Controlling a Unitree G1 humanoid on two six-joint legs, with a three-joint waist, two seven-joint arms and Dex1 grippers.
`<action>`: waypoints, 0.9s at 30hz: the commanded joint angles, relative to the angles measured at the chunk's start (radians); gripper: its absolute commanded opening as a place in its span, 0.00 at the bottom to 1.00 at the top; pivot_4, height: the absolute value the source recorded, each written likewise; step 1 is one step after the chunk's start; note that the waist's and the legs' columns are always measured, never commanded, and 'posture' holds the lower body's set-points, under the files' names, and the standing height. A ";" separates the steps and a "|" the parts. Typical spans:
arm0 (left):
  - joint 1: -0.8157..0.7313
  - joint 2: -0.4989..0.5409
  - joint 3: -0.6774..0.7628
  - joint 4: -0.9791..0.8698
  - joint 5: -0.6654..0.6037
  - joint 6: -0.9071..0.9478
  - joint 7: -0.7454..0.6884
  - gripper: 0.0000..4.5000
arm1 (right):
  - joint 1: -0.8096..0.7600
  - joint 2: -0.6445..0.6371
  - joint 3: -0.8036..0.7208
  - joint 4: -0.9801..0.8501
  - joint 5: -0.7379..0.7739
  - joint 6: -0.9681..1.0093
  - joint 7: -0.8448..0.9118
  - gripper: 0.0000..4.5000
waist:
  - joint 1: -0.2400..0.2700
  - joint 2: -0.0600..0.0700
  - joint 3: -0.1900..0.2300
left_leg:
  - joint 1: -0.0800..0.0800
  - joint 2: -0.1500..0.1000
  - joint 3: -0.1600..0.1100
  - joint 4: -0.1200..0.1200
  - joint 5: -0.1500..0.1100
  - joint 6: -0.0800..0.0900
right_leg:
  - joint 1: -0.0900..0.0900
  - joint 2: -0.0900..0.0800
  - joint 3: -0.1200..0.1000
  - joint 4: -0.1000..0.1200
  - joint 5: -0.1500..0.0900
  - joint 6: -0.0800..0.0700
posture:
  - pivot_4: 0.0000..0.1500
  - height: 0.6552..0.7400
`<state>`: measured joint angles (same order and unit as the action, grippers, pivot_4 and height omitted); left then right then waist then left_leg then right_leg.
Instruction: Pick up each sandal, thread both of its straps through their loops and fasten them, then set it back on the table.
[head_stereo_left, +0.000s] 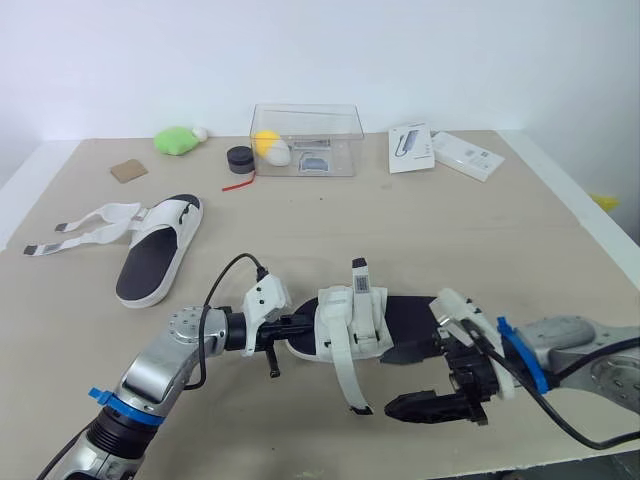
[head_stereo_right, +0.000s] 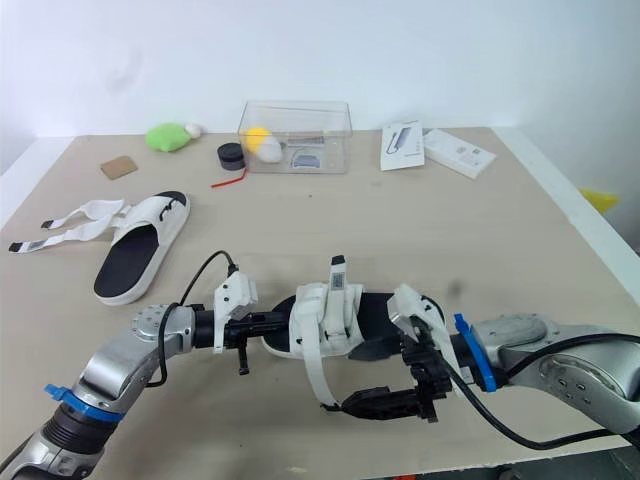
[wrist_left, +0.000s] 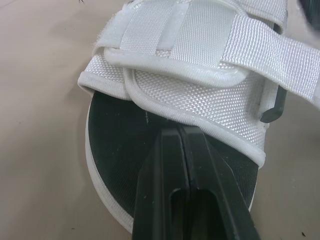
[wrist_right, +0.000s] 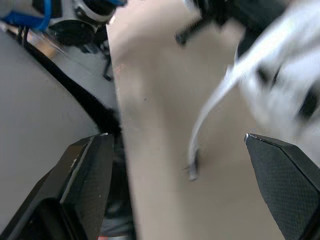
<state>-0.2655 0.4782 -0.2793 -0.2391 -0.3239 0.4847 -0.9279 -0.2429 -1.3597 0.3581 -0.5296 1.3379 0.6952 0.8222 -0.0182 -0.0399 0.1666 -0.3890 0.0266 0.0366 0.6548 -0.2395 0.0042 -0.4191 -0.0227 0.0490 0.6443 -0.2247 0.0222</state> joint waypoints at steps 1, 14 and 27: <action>0.017 0.002 -0.037 0.028 0.011 0.025 -0.009 0.00 | -0.030 0.107 -0.022 -0.038 -0.012 0.121 -0.095 1.00 | 0.000 -0.001 0.000 | -0.001 0.000 0.000 0.000 0.000 0.000 | 0.000 0.000 0.000 0.000 0.000 0.001 | 1.00 1.00; 0.017 0.002 -0.034 0.027 0.008 0.025 0.004 0.00 | -0.106 0.349 -0.044 -0.001 -0.220 0.354 -0.109 0.40 | -0.001 -0.001 -0.001 | -0.003 -0.001 0.000 0.001 0.000 0.000 | -0.002 0.000 0.001 -0.002 0.004 0.008 | 1.00 1.00; 0.011 -0.010 -0.037 0.044 0.013 0.012 0.005 0.00 | -0.546 0.600 -0.244 0.493 0.095 0.686 -0.353 0.00 | -0.003 -0.002 0.000 | -0.003 -0.001 0.001 0.001 0.000 0.000 | -0.001 0.000 0.002 -0.002 0.005 0.005 | 1.00 1.00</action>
<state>-0.2694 0.4709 -0.2766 -0.2241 -0.3312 0.4802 -0.9219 -0.7276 -0.7899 0.1665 -0.1567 1.4107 1.3451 0.5459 -0.0214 -0.0420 0.1662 -0.3916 0.0251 0.0378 0.6564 -0.2391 0.0051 -0.4204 -0.0225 0.0515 0.6426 -0.2195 0.0273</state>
